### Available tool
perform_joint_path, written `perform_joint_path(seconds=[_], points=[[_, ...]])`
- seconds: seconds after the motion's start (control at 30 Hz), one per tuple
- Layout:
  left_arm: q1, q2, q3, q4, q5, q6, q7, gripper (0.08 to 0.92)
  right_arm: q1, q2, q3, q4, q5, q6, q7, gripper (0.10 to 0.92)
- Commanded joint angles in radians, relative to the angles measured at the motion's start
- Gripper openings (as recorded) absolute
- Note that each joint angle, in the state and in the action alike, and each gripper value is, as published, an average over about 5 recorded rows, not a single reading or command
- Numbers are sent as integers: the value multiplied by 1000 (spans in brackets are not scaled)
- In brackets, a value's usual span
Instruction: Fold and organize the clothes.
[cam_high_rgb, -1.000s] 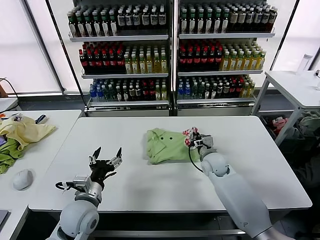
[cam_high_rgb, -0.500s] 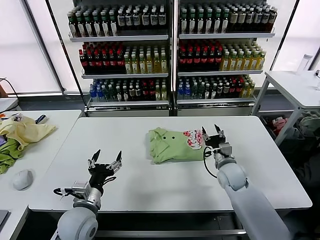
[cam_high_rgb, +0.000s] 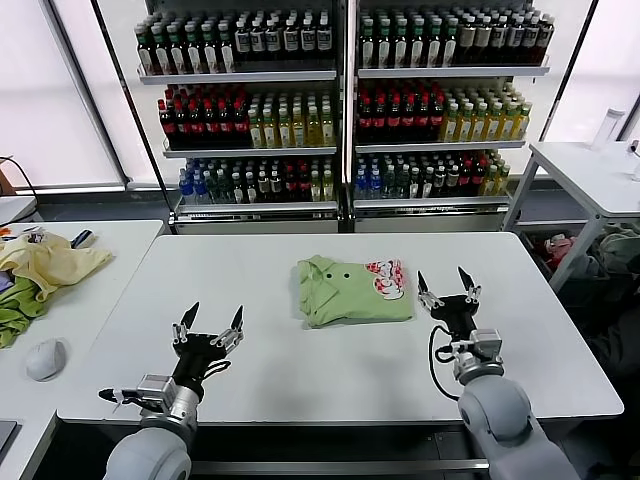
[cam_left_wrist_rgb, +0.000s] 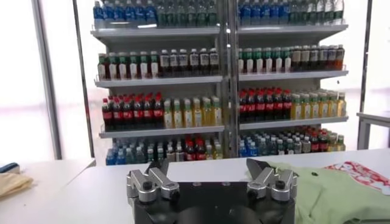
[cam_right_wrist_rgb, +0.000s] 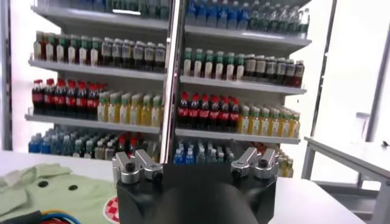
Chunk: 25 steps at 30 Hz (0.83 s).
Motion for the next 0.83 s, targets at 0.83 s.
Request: perform_joint_path(seconds=[0.83], points=[[39,-9,-47,-74,25,-2,111,823,-254,29,122,217,-76,72,26,823]])
